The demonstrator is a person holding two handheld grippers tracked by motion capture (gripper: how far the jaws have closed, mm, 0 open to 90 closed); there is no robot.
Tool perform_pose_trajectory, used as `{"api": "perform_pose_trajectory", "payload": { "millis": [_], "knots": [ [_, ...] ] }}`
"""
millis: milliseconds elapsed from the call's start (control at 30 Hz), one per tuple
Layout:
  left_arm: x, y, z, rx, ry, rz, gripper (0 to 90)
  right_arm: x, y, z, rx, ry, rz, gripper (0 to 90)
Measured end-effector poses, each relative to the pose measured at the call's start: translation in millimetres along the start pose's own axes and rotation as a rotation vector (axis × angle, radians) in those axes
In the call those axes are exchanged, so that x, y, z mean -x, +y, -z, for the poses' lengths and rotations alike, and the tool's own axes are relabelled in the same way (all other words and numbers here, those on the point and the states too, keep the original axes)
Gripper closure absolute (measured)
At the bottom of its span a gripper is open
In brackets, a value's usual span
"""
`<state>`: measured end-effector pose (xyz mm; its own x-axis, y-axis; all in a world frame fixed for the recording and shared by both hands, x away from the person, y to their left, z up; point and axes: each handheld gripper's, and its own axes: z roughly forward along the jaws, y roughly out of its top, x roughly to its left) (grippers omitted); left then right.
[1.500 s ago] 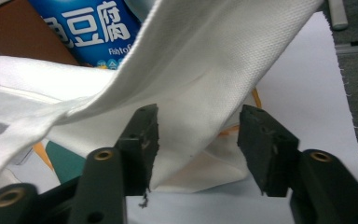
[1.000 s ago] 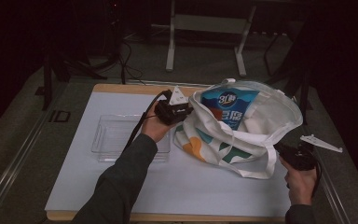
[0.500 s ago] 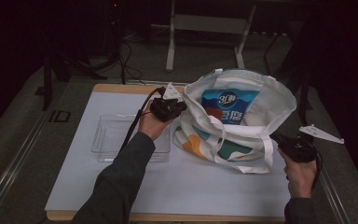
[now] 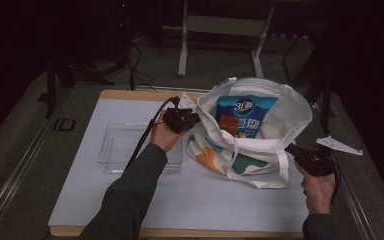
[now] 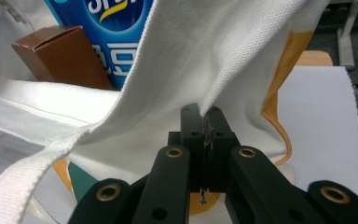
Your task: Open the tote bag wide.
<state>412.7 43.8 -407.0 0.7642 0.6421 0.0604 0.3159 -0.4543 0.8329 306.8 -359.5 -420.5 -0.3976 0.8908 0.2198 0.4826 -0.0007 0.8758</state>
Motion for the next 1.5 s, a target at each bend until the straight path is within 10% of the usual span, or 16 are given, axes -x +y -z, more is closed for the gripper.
{"api": "perform_pose_trajectory", "payload": {
  "millis": [1500],
  "knots": [
    [13.0,-33.1,-52.6,-0.198,-0.034,-0.010,85.0,3.7,-64.4,-46.0,-0.170,0.020,-0.046,88.7]
  ]
}}
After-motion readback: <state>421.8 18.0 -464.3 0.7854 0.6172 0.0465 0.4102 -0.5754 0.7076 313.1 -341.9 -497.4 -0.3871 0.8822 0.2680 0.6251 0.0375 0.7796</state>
